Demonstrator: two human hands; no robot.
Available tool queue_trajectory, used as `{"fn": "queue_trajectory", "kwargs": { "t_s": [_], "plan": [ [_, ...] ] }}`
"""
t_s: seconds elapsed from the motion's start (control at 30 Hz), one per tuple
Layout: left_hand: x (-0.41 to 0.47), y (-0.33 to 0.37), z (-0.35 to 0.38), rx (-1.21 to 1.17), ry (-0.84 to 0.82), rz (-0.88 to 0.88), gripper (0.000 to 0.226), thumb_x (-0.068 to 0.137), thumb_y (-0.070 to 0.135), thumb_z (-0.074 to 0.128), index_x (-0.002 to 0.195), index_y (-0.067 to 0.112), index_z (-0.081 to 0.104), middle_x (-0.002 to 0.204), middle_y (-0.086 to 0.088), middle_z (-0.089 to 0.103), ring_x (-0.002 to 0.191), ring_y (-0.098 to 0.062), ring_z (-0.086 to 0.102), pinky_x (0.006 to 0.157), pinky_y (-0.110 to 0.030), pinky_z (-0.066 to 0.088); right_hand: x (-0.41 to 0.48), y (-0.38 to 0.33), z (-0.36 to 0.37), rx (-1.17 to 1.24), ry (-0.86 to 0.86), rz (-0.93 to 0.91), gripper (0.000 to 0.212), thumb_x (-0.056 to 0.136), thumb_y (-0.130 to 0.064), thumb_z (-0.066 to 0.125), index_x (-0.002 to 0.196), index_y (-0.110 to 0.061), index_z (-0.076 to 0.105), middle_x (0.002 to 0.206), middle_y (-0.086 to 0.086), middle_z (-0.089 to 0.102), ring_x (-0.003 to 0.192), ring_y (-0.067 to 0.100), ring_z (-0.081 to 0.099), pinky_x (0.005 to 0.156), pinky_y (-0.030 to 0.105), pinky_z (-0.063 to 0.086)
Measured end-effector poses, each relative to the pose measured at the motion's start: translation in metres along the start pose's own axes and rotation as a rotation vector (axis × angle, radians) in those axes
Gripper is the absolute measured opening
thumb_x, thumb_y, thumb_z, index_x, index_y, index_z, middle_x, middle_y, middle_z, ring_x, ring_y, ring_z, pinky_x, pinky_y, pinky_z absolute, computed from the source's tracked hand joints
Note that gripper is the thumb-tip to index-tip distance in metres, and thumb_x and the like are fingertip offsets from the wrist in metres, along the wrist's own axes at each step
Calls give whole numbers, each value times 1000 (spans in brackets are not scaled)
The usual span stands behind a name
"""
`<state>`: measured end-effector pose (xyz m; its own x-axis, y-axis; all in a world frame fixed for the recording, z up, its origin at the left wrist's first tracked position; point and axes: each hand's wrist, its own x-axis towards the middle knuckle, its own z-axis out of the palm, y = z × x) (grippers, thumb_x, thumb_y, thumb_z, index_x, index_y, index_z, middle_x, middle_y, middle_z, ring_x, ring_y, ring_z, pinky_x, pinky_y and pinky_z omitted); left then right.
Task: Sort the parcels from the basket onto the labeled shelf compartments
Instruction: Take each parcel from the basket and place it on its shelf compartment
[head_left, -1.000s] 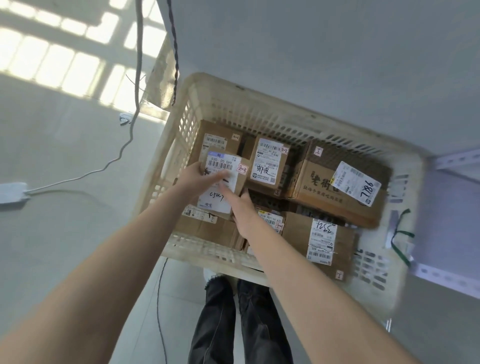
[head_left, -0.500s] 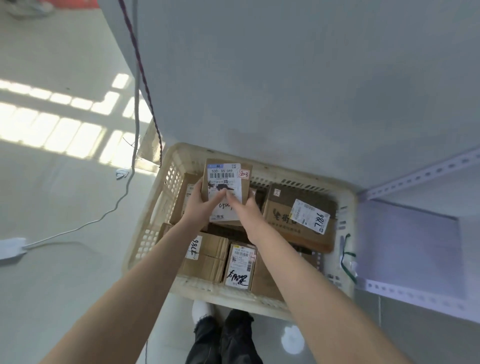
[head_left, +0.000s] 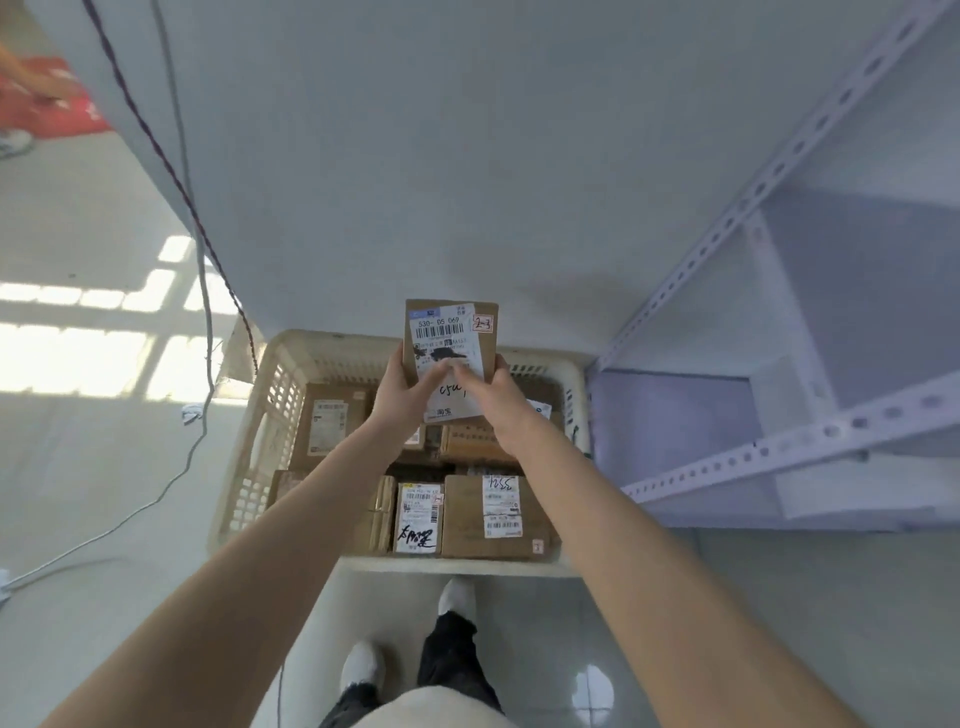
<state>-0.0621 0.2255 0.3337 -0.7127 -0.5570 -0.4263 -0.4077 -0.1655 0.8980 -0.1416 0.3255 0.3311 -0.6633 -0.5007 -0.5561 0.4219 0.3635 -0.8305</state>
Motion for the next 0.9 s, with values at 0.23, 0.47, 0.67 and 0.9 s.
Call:
{"fn": "queue_trajectory", "kwargs": {
  "t_s": [0.23,0.47,0.67,0.9],
  "plan": [
    [-55,-6,35,61,-209,58,54,92,32,60,140,19,39,121,-1,63,104,-20,63,91,-40,50,-71,32,-30,56,177,-7,66,86,-50,64,143,-28,40,139,-6,54,132,21,45,114,50,31],
    [-123,-40,59,68,-446,32,47,93,24,61,136,20,42,116,0,65,96,-14,66,72,-29,55,-162,97,-48,233,380,-12,53,95,-31,61,141,-17,39,126,1,61,106,17,62,85,32,54],
    [-169,-45,107,154,-575,51,45,93,23,61,134,21,42,115,-2,65,96,-18,66,80,-40,57,-215,132,-84,351,530,-18,54,91,-36,66,134,-15,41,122,10,64,102,22,65,83,41,57],
    [-234,-54,205,257,-726,95,40,93,22,61,129,23,43,111,-1,67,94,-18,66,83,-43,57,-286,180,-167,461,646,-43,47,94,-31,63,131,-15,40,120,6,64,99,18,63,67,26,51]
  ]
}}
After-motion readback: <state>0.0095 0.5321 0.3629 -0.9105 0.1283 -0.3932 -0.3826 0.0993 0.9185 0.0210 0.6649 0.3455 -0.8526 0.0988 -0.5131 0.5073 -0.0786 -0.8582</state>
